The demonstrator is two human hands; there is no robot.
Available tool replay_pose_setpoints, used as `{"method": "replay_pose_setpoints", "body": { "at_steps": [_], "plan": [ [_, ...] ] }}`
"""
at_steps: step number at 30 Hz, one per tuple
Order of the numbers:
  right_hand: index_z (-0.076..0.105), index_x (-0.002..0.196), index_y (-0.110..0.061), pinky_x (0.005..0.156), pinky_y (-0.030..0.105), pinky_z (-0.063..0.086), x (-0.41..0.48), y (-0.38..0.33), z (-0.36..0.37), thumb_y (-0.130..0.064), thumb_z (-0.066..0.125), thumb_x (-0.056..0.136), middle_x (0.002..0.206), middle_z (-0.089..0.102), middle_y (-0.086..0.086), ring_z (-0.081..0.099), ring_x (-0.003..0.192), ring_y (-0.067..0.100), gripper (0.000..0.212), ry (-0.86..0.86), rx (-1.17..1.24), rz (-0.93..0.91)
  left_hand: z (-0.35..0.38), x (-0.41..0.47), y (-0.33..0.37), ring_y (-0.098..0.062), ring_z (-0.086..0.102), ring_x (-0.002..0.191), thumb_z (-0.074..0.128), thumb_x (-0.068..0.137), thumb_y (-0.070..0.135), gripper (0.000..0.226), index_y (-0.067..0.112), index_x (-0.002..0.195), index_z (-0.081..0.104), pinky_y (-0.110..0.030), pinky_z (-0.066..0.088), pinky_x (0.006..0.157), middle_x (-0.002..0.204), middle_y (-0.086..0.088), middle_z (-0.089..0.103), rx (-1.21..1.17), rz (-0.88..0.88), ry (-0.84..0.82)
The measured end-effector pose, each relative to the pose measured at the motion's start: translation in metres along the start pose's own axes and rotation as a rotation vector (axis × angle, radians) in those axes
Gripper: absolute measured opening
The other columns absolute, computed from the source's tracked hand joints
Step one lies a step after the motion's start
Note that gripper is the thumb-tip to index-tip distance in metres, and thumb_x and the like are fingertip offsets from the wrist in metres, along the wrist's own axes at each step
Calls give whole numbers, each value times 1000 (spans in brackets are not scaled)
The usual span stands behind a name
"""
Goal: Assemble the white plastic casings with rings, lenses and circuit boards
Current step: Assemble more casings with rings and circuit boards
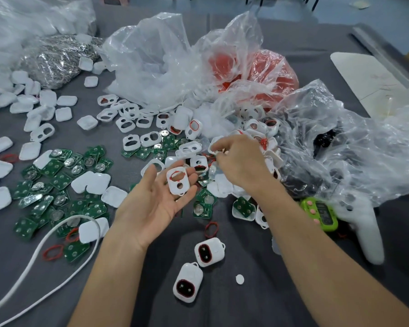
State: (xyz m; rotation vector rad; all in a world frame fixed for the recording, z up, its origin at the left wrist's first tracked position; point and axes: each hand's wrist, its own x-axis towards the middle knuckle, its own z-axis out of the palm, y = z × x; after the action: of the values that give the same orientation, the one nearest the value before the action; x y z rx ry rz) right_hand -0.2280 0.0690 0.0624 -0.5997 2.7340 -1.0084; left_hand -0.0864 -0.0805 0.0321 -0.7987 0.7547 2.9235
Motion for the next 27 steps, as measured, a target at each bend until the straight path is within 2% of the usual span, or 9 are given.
{"method": "replay_pose_setpoints", "body": {
  "at_steps": [5, 8, 10, 12, 14, 16, 19, 22, 27],
  "plan": [
    [68, 127, -36, 110, 33, 26, -3, 0, 17, -18, 61, 91, 138, 64, -5, 53, 128, 23, 41, -219, -367, -209, -2, 13, 9, -27, 67, 116, 34, 106, 48, 59, 7, 139, 59, -41, 59, 94, 130, -15, 67, -1, 46, 56],
    [79, 103, -36, 74, -2, 40, -10, 14, -8, -11, 62, 90, 121, 72, -15, 65, 88, -4, 33, -202, -29, -99, 3, 21, 8, -26, 71, 107, 32, 108, 45, 58, 4, 130, 66, -44, 60, 92, 119, -14, 71, -7, 57, 68],
    [81, 92, -32, 49, 3, 38, -9, 32, -37, -6, 62, 89, 91, 77, -17, 57, 53, -7, 32, -7, 92, -37, 7, 25, 4, -24, 71, 101, 31, 110, 40, 55, 4, 123, 71, -43, 60, 92, 112, -12, 72, 12, 61, 61],
    [81, 90, -29, 45, 5, 36, -7, 50, -67, -6, 64, 89, 83, 75, -16, 52, 44, -4, 29, 121, -41, 36, 15, 28, -1, -23, 71, 101, 42, 106, 30, 43, 5, 121, 72, -42, 57, 96, 109, -10, 72, 41, 60, 31],
    [81, 98, -26, 57, 11, 47, -7, 66, -93, -6, 63, 89, 106, 77, -6, 50, 48, -3, 28, 212, -215, 134, 22, 32, -8, -23, 72, 104, 50, 101, 23, 34, 5, 120, 71, -41, 57, 97, 111, -11, 74, 68, 52, 5],
    [80, 107, -21, 81, 33, 59, -9, 81, -112, -3, 57, 87, 118, 75, 4, 63, 68, 8, 35, 361, -269, 181, 28, 37, -14, -26, 73, 109, 53, 99, 21, 32, 3, 117, 73, -44, 59, 95, 118, -14, 74, 72, 41, -10],
    [78, 109, -14, 99, 39, 52, -2, 104, -132, 4, 51, 85, 115, 75, 14, 67, 107, 36, 40, 495, -307, 311, 37, 42, -23, -29, 71, 113, 59, 90, 23, 33, 5, 106, 80, -43, 61, 89, 118, -16, 74, 112, 35, -51],
    [74, 107, -6, 90, 38, 51, 17, 122, -133, 4, 52, 89, 113, 70, 17, 64, 102, 36, 30, 219, -527, 437, 45, 45, -30, -30, 72, 112, 62, 90, 25, 30, 7, 104, 81, -37, 62, 81, 115, -17, 75, 149, 40, -74],
    [60, 88, -15, 72, 32, 42, 33, 117, -124, 2, 53, 90, 85, 58, 4, 56, 79, 26, 18, -109, -578, 236, 54, 47, -38, -30, 72, 111, 61, 92, 26, 30, 7, 102, 82, -35, 62, 79, 115, -18, 75, 131, -2, -130]
  ]
}}
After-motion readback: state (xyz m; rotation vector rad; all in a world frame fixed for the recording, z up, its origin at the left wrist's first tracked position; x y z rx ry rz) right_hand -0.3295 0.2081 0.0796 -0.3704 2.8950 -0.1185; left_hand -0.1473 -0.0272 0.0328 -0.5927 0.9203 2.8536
